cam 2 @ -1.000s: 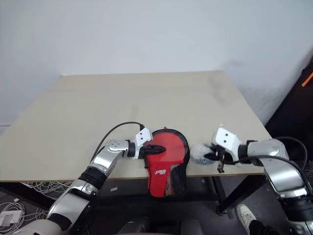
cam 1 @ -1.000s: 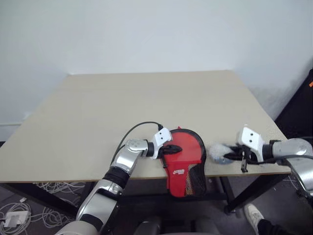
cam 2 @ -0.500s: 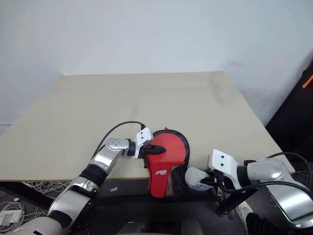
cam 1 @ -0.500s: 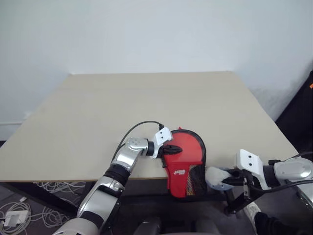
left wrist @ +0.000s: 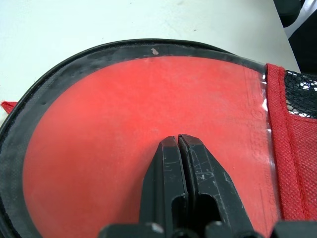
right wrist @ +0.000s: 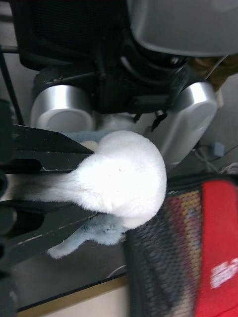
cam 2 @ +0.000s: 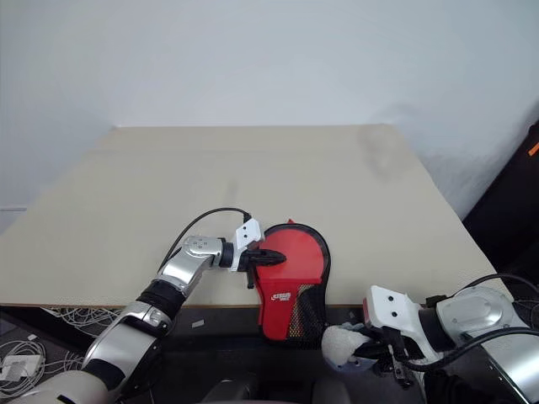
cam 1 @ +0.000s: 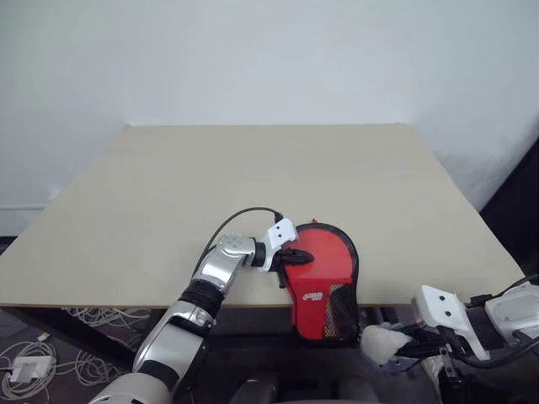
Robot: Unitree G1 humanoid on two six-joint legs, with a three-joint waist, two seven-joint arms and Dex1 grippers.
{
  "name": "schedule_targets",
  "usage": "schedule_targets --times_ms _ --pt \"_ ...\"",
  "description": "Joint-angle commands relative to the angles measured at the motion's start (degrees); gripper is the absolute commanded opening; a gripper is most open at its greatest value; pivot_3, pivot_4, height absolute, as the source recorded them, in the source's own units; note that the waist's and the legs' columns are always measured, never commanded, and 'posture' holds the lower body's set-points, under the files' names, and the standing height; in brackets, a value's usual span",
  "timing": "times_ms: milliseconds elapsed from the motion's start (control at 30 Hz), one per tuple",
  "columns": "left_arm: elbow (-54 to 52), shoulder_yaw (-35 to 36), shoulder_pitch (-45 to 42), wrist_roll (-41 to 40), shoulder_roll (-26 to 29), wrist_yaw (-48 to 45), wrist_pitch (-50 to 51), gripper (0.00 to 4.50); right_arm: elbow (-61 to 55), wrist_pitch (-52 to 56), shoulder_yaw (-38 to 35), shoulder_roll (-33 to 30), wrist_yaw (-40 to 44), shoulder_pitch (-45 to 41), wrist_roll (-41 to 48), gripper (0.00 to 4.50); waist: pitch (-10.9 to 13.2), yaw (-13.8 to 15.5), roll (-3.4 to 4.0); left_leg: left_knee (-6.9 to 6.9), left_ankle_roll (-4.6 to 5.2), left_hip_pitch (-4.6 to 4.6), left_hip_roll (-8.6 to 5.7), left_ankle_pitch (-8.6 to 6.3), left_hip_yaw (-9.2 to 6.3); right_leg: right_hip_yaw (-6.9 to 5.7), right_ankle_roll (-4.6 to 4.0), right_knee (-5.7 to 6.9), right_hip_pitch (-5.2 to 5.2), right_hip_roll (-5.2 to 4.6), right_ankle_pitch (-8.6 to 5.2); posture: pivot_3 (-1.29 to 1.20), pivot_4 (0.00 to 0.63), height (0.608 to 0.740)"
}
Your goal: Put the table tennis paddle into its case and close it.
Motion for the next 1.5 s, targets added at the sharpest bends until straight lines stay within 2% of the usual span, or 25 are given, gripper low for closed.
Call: schedule_targets --times_ms 33,133,267,433,533,567,700,767,900,933,1133,1267,1500 --pt "4.83 -1.70 1.18 4.08 1.66 1.32 1.84 0.00 -2.59 0.94 0.50 0.37 -0.24 -1.81 3.01 0.20 0.01 0.11 -0.01 0.01 0.00 0.00 0.00 0.00 0.00 -0.01 0.00 0.00 -0.01 0.00 0.00 0.00 0.000 0.739" --pt "5.18 -1.55 0.77 3.95 1.63 1.72 1.99 0.00 -1.30 1.09 1.27 0.71 -1.13 -3.62 2.70 0.20 0.02 0.25 -0.04 0.07 0.00 0.00 0.00 -0.02 0.00 -0.03 0.00 0.00 -0.05 0.00 0.00 0.00 0.000 0.739" --pt "4.90 -1.28 0.54 3.34 1.55 1.47 3.38 0.00 -0.37 1.30 0.77 -0.54 0.83 -4.41 4.25 1.44 0.04 0.50 -0.09 0.10 0.01 0.00 0.00 -0.04 -0.02 -0.05 0.00 -0.01 -0.06 -0.01 0.00 0.00 0.000 0.739" --pt "3.99 -0.87 0.74 3.00 2.02 1.24 3.75 0.00 0.13 2.86 -1.02 -2.04 3.26 -7.11 8.11 3.31 0.05 0.77 -0.09 0.22 0.01 -0.01 0.07 -0.18 0.04 -0.08 0.00 0.00 -0.08 0.00 0.00 0.00 0.000 0.739" --pt "0.71 -0.20 1.34 2.24 3.00 0.68 4.72 0.53 6.50 5.16 -2.85 -1.22 4.34 -17.48 12.73 4.32 0.14 0.71 -0.09 0.28 -0.02 -0.02 0.20 -0.25 0.11 -0.18 0.00 -0.01 -0.11 0.00 0.00 0.00 0.000 0.739" --pt "-0.80 0.10 1.64 1.90 3.36 0.57 5.28 0.88 9.49 5.96 -2.60 -0.26 3.60 -21.77 13.13 4.50 0.20 0.63 -0.06 0.32 -0.04 -0.03 0.34 -0.30 0.25 -0.26 0.00 -0.02 -0.12 -0.02 0.00 0.00 0.000 0.739" --pt "-8.36 1.60 3.51 0.40 5.21 0.41 8.62 2.23 19.69 5.08 1.82 3.44 0.33 -33.72 8.07 4.50 0.28 0.33 -0.10 0.35 -0.16 0.00 0.65 -0.40 0.37 -0.69 -0.02 -0.07 -0.22 -0.12 0.00 0.00 0.000 0.739" --pt "-11.26 2.24 4.42 -0.01 6.03 0.63 10.13 2.93 22.63 4.99 3.67 5.30 -1.68 -36.84 5.83 4.50 0.29 0.86 -0.26 0.28 -0.22 -0.08 0.63 -0.43 0.16 -0.74 -0.05 -0.02 -0.44 -0.04 0.05 0.00 0.000 0.739" --pt "-21.17 5.48 8.58 -1.74 10.13 1.90 14.13 4.26 29.01 4.46 7.98 12.90 -9.82 -41.76 -0.24 4.50 0.27 1.19 -0.21 0.16 -0.01 -0.51 0.54 -0.41 0.14 -0.61 0.02 0.08 -0.99 0.06 0.19 0.00 0.000 0.739" --pt "-23.13 6.36 9.46 -2.36 10.97 2.31 15.32 4.48 29.48 4.59 8.36 14.12 -10.83 -42.14 -0.79 4.50 0.28 1.14 -0.20 0.11 -0.01 -0.51 0.54 -0.43 0.16 -0.51 -0.02 0.09 -1.06 0.12 0.22 0.00 0.000 0.739" --pt "-35.01 15.14 15.10 -8.29 15.98 5.86 21.74 4.48 31.92 6.57 10.65 21.97 -17.61 -44.37 -3.75 4.50 0.52 1.23 -0.06 0.01 0.00 -0.49 0.49 -0.43 0.21 -0.41 -0.06 0.09 -1.10 0.12 0.24 0.00 0.000 0.739" --pt "-36.50 23.48 18.53 -11.82 18.40 9.02 22.49 4.48 36.34 5.77 11.90 27.98 -22.37 -46.18 -6.39 4.50 0.77 1.37 -0.04 0.06 -0.24 -0.25 0.50 -0.48 0.21 -0.43 -0.10 0.10 -0.97 0.14 0.25 0.00 0.000 0.739" --pt "-41.30 30.81 26.29 -15.07 20.16 14.25 25.39 4.48 41.92 4.86 12.75 35.73 -26.54 -47.79 -8.45 4.50 0.82 1.15 0.04 -0.14 -0.17 -0.04 0.53 -0.40 0.41 -0.13 -0.17 0.15 -1.06 0.25 0.30 0.00 0.000 0.739"
